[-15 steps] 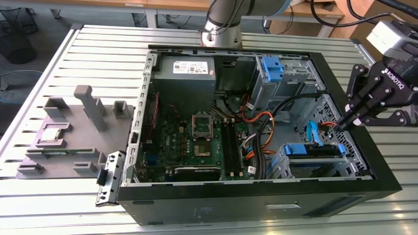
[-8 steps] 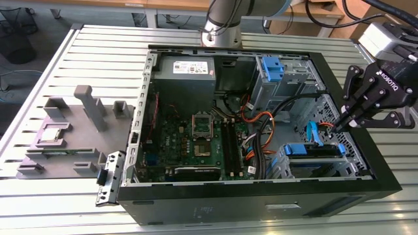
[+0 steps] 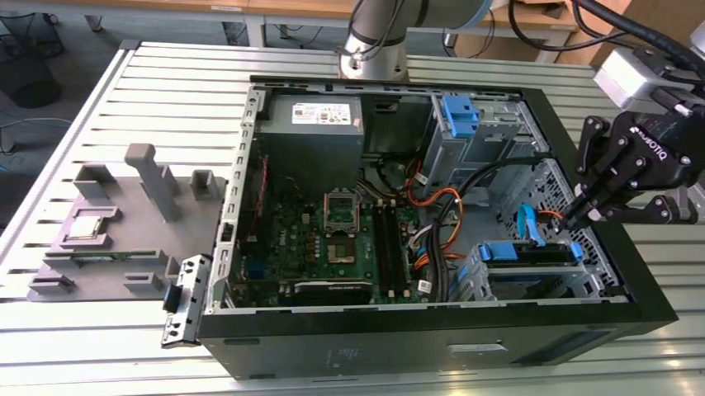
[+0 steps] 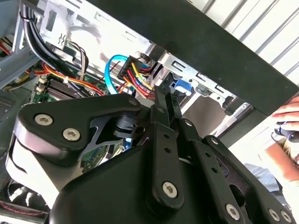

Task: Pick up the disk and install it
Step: 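Insert the second disk wire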

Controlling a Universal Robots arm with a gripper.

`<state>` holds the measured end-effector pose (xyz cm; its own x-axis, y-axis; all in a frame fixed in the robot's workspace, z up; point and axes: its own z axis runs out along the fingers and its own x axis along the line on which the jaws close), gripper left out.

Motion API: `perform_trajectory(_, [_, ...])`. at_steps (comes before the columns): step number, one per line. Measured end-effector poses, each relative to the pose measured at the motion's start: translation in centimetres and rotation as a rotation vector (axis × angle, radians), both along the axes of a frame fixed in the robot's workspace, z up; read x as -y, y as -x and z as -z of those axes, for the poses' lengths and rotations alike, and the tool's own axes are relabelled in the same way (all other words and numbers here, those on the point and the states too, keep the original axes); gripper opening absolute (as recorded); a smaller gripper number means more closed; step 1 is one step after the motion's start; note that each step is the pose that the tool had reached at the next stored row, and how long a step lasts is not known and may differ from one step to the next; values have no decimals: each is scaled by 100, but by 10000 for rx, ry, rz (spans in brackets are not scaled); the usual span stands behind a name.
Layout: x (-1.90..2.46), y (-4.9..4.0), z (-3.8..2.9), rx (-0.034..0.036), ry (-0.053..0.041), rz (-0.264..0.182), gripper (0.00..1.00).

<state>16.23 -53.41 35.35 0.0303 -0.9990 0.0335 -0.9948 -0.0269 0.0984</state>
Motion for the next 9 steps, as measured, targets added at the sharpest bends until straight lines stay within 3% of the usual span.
perform_trajectory(9, [52, 95, 39, 328, -116, -13, 17])
